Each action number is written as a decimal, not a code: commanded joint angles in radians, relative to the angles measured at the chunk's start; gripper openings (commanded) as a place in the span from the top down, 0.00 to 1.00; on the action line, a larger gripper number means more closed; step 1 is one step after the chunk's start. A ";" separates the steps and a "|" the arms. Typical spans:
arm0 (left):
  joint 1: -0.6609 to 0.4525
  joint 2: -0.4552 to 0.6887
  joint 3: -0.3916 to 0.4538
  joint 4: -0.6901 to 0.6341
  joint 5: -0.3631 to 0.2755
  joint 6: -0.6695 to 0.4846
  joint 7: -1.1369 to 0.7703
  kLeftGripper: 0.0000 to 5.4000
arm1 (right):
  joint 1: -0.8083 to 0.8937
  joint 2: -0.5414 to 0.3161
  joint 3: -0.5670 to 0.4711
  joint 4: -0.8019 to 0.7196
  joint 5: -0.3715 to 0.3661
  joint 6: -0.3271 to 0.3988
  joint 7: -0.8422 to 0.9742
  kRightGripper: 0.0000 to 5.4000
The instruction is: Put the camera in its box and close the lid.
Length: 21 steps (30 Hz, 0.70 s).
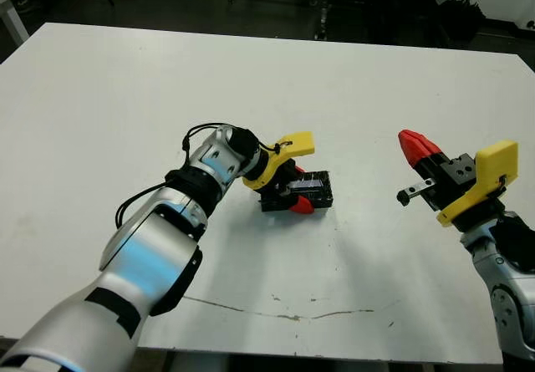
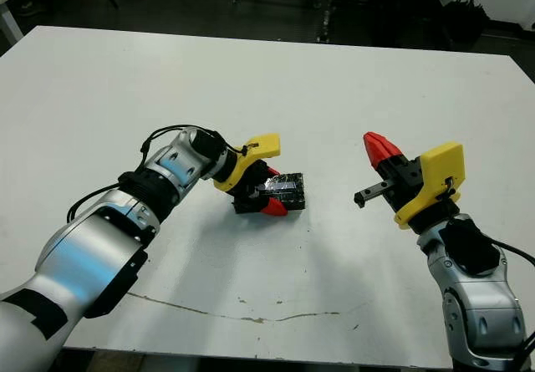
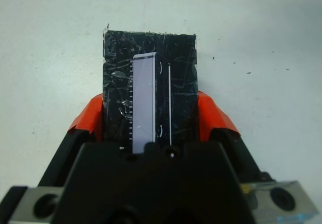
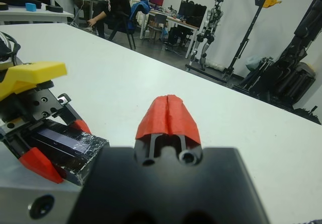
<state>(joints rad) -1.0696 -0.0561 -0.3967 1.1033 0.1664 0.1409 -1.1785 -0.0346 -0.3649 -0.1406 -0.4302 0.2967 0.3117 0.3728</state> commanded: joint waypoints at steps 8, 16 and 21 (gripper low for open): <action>0.070 -0.102 -0.054 -0.050 0.045 -0.087 0.063 0.12 | 0.012 -0.017 0.002 -0.022 -0.033 0.019 -0.011 1.00; 0.072 -0.087 -0.055 -0.057 0.042 -0.107 0.044 0.00 | 0.012 -0.015 0.001 -0.028 -0.036 0.027 -0.008 1.00; 0.072 -0.060 -0.064 -0.072 0.054 -0.196 0.037 0.00 | 0.009 -0.017 0.007 -0.023 -0.048 0.020 -0.004 1.00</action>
<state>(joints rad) -1.0277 -0.1232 -0.4438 1.0269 0.2040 -0.0249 -1.1200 -0.0306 -0.3655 -0.1341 -0.4578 0.2563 0.3231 0.3688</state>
